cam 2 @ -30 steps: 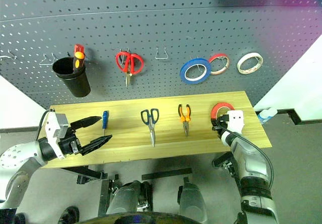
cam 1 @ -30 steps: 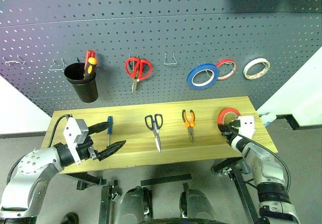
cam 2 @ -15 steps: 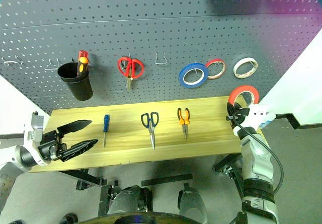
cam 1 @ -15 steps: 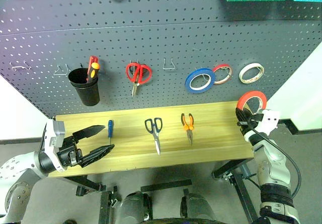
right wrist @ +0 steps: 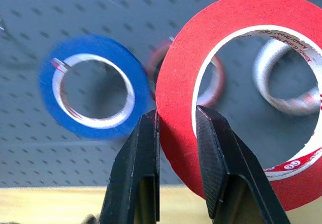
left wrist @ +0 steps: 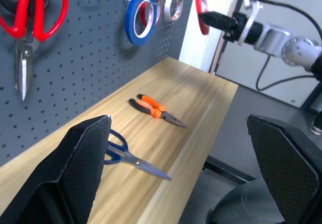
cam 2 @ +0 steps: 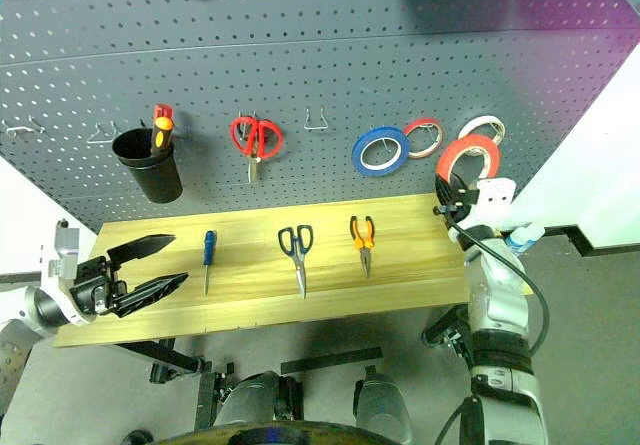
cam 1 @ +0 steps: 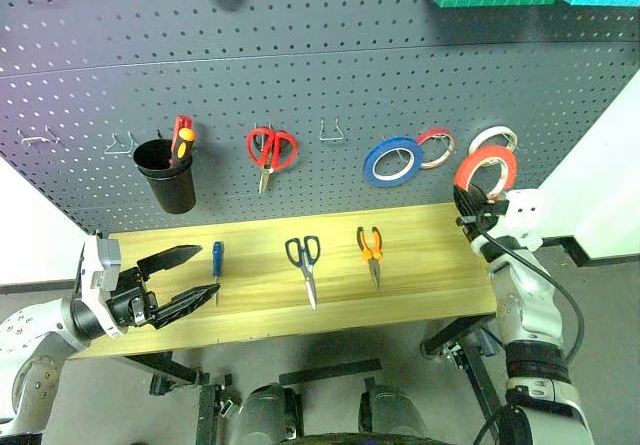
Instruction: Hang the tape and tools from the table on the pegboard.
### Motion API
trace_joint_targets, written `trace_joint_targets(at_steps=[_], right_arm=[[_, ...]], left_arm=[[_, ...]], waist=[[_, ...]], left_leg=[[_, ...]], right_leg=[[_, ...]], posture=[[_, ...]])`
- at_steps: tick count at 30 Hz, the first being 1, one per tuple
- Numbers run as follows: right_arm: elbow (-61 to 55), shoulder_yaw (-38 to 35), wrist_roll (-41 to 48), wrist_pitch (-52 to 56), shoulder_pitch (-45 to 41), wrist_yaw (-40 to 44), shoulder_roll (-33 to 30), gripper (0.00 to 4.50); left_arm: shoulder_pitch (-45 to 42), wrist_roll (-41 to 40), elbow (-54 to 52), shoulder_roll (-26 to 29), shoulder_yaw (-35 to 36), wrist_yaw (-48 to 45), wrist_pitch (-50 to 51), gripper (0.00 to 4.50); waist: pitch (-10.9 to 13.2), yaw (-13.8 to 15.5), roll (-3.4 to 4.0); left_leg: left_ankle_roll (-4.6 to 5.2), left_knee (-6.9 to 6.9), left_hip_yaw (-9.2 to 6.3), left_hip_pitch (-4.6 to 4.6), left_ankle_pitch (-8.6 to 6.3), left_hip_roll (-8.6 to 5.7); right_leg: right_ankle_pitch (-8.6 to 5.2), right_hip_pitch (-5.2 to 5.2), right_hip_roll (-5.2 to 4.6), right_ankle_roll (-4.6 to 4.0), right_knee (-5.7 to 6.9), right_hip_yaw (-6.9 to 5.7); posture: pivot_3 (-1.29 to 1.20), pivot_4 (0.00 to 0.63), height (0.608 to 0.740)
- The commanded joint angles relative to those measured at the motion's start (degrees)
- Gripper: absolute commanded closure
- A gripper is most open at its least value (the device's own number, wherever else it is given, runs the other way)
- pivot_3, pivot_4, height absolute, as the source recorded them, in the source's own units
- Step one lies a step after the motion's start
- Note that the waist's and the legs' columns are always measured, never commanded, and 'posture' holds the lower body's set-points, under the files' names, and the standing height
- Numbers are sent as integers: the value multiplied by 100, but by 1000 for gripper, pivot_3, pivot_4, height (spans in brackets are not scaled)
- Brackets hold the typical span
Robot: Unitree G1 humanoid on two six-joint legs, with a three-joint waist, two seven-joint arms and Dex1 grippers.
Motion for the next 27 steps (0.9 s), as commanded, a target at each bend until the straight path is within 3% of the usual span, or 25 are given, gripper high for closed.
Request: trace_joint_targets(at_steps=[1,22,27], right_arm=[[-165,44,-42,-207,-271,61,-103,3820],[2938,321,-717,-1345,-1963,290,-438,3820],[3285,375,-832,-1415,-2053,231,-437,3820]], left_arm=[[-81,26,25,-11,39,-54,-139,0],[528,-456,-566,-5,467,-109,103,0],[600,-1045,-939,3,614,-5,554,0]], waist=[[-4,-1,-7],[-13,-19,-14],[-16,-9,-18]], left_leg=[[0,0,0,0,0,0],[-3,7,4,7,4,0],[-4,9,4,8,4,0]], right_leg=[[0,0,0,0,0,0],[0,2,0,0,15,5],[0,5,-1,0,16,6]], posture=[[47,0,740],[98,0,740],[101,0,740]])
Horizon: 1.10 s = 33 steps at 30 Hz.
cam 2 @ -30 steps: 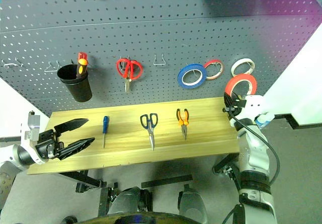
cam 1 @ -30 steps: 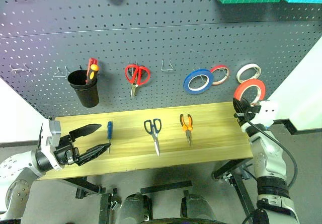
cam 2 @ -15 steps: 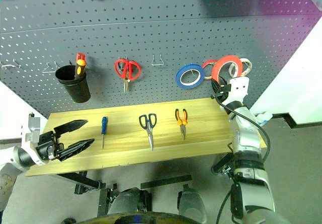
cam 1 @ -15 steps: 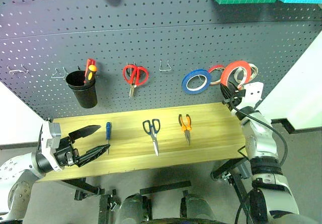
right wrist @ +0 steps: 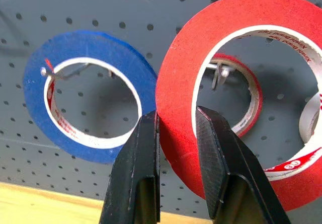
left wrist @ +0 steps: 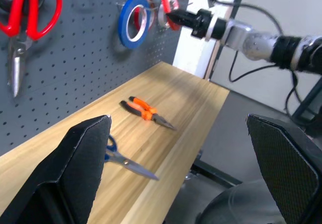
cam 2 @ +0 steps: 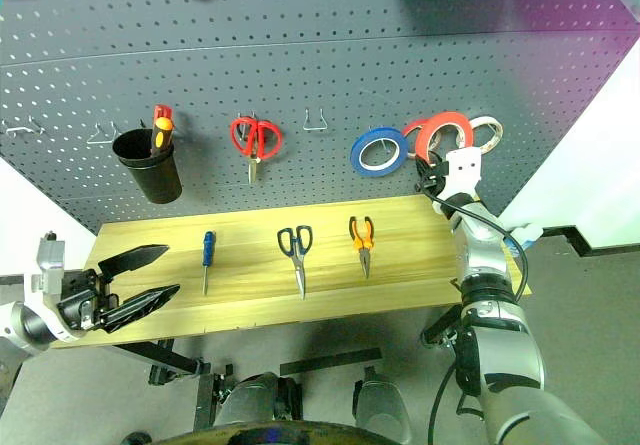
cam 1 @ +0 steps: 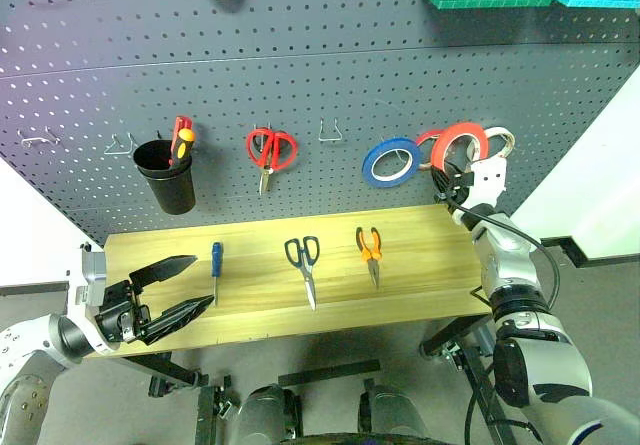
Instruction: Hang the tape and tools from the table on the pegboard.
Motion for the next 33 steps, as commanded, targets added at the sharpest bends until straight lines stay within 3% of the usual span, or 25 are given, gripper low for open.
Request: trace_joint_targets(at_steps=[1,11,22,27,33], right_arm=[[155,-6,-58,-172,-275,-61,-74,3820],[459,-6,-45,-295,-474,-15,-43,3820],[452,-58,-32,-374,-451,-73,-41,144],[148,-86,27,-373,-59,-73,-14,31],[-1062,-303,568,-37,687,22,104,31]], left_arm=[[44,-498,-392,120,287,37,298,0],[261,-660,-576,354,456,-58,643,0],[205,-634,-707,328,415,125,700,0],[158,-664,-775,289,361,265,757,0],[157,-527,-797,239,304,349,674,0]], waist=[[0,-6,0],[-1,-20,1],[-2,-16,1],[-6,-1,-5],[-11,3,0]], left_leg=[[0,1,0,0,0,0],[-3,3,1,5,2,0],[-3,4,1,5,2,0],[-3,4,1,5,2,0],[-3,4,1,5,2,0]], right_leg=[[0,0,0,0,2,1],[0,-1,1,-1,9,4],[0,-1,0,-1,11,4],[-1,0,0,-1,11,4],[-1,1,0,-1,12,5]], posture=[[101,0,740],[101,0,740],[101,0,740],[99,0,740],[88,0,740]])
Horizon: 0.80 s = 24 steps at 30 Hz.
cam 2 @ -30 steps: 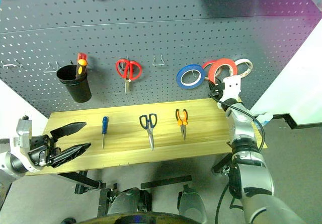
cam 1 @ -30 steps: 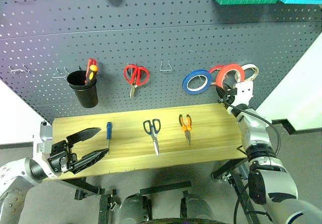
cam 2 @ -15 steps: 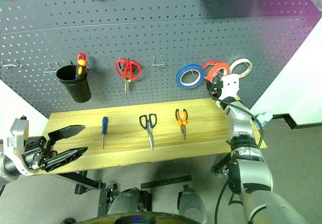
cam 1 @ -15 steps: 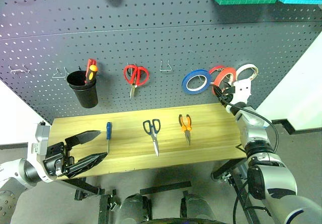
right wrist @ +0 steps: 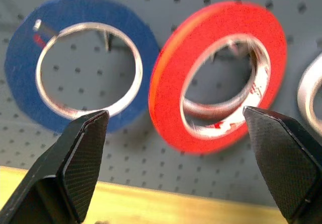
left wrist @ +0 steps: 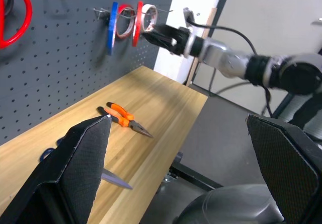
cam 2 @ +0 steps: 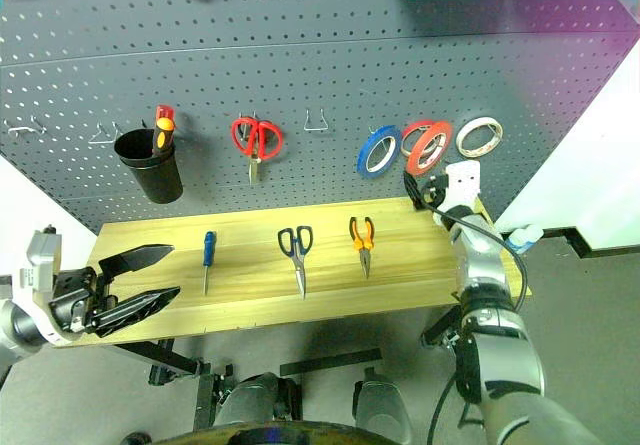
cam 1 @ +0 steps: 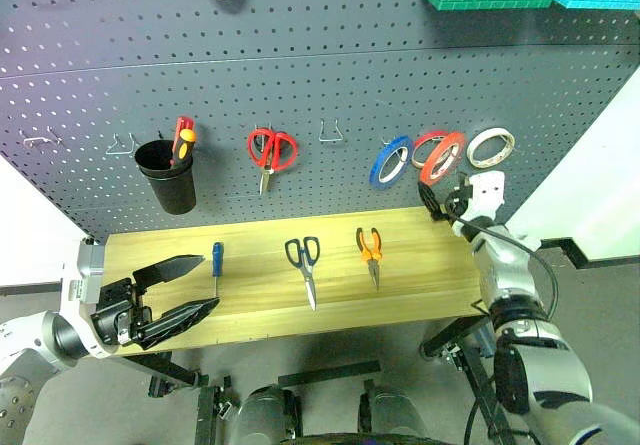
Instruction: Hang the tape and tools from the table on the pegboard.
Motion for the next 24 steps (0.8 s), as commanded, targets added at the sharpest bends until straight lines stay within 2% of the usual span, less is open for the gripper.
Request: trace_joint_targets(at_steps=[1,8,10,12,14,18,24], right_arm=[[-1028,-186,271,218,292,-123,6,31],[-2567,106,212,1298,1167,-656,343,31],[-2860,323,-98,1838,1277,-1101,473,31],[-3195,551,-93,2435,1316,-1196,637,31],[-3359,773,-423,3045,1240,-1631,748,31],[-3438,1043,-490,4254,964,-1924,1011,31],[-2991,1448,-696,5857,285,-1980,1038,31]], left_arm=[[-46,59,-136,-21,29,67,-99,0],[-153,496,55,-130,-79,181,-412,0],[-131,497,45,-161,-60,188,-421,0],[-85,468,-12,-184,-11,204,-403,0],[-18,477,-79,-197,42,229,-413,0],[143,433,-169,-207,144,235,-397,0],[438,470,-309,-289,399,377,-489,0]], waist=[[-4,-9,4],[-31,-28,6],[-33,-41,8],[-33,-37,7],[-34,-23,5],[-39,-1,-2],[-36,79,0]], left_leg=[[0,0,0,1,0,0],[-1,0,0,5,-1,1],[-2,-1,0,5,-1,1],[-3,-1,1,6,-2,2],[-2,-1,1,5,-2,2],[-2,-1,1,4,-2,1],[24,-3,1,4,-17,1]], right_leg=[[0,0,0,0,1,1],[-1,1,-1,-1,2,2],[-1,-1,-1,-2,5,4],[-1,-5,-2,-2,8,7],[-1,-6,-2,-3,9,7],[-2,-10,-4,-4,9,7],[-3,-17,-5,-6,8,7]], posture=[[89,0,740],[80,0,740],[82,0,740],[88,0,740],[92,0,740],[110,8,740],[147,32,740]])
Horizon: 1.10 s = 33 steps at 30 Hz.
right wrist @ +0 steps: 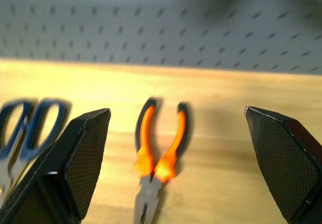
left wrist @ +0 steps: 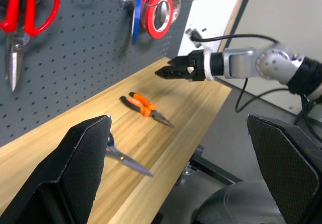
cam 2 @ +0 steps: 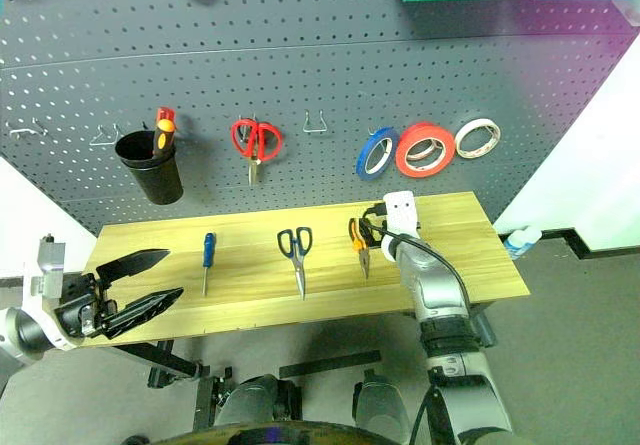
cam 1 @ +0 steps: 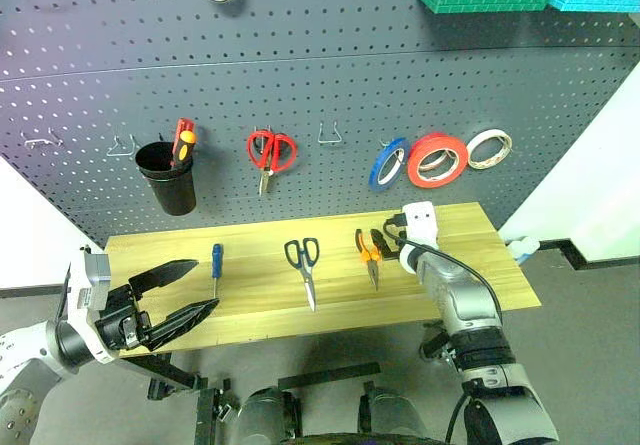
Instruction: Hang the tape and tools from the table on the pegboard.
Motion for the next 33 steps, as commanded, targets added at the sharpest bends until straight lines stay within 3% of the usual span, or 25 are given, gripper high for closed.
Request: trace_joint_targets(at_steps=[1,12,33], right_arm=[[189,121,-70,667,-448,19,12,31],[1178,-146,-3,1229,-1094,-184,224,31],[3497,-496,-109,-157,-1953,-638,425,31]], left_arm=[[124,6,-203,-70,316,88,-214,0],[441,71,-365,-250,404,259,-399,0],[379,-83,-474,-41,450,321,-172,0]], waist=[[1,54,0],[20,223,10],[339,208,3]], left_leg=[[6,-1,0,0,-3,1],[6,-7,-3,0,-15,1],[18,-28,-4,-13,-12,2]], right_leg=[[-1,-2,0,-2,0,0],[-13,-9,-2,-24,-12,-5],[-12,-7,-2,-23,-44,-3]], posture=[[156,38,740],[179,67,740],[164,141,740]])
